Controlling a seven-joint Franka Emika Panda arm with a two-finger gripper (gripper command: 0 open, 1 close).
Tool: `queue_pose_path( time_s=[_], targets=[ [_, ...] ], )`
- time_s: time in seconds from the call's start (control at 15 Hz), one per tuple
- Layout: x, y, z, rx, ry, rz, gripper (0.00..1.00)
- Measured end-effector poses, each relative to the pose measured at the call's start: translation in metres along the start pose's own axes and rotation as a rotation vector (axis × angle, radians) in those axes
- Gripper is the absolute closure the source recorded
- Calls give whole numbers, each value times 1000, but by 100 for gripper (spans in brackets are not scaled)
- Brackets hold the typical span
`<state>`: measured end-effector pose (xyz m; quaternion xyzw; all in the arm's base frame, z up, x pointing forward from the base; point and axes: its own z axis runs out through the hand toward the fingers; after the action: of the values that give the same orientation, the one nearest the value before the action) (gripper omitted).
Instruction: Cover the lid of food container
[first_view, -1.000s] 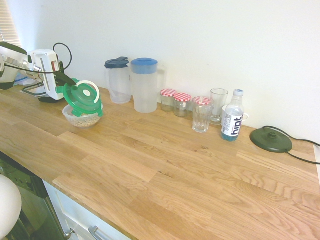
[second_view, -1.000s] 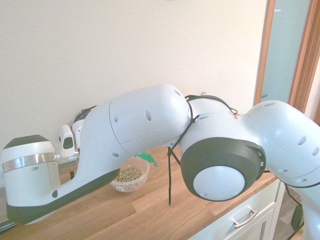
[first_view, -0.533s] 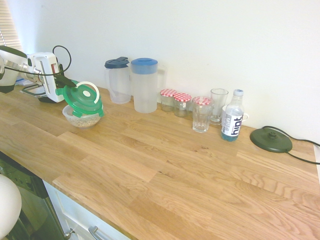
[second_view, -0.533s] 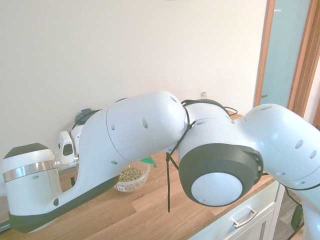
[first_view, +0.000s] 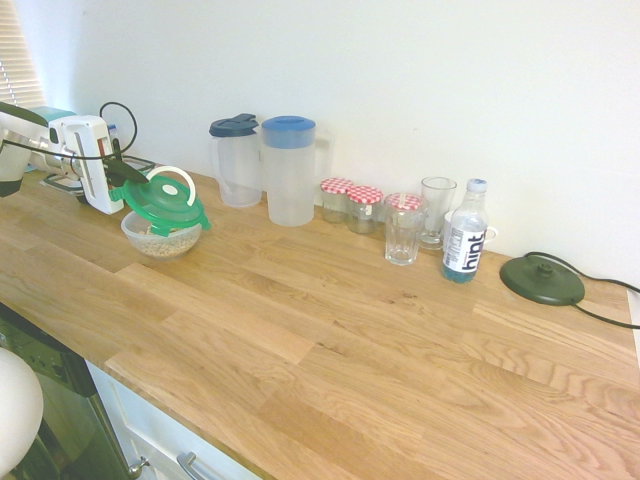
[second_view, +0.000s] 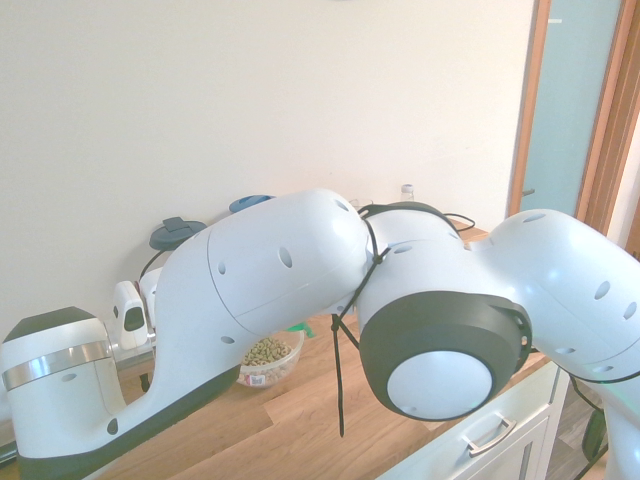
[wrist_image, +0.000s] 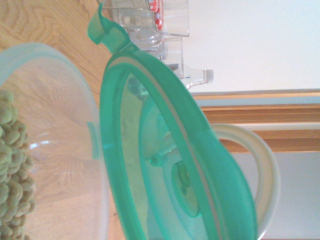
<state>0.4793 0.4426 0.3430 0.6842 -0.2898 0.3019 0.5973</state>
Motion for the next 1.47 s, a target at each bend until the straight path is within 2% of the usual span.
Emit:
queue_pose_path(
  time_s=[0.47,1.0,1.2,1.47],
  targets=[
    [-28,11,-22,84,-66,-55,0],
    [-27,64,-43,252,-196,-120,0],
    [-6,86,-33,335,-310,-133,0],
    [50,115,17,500,-480,-139,0]
  ],
)
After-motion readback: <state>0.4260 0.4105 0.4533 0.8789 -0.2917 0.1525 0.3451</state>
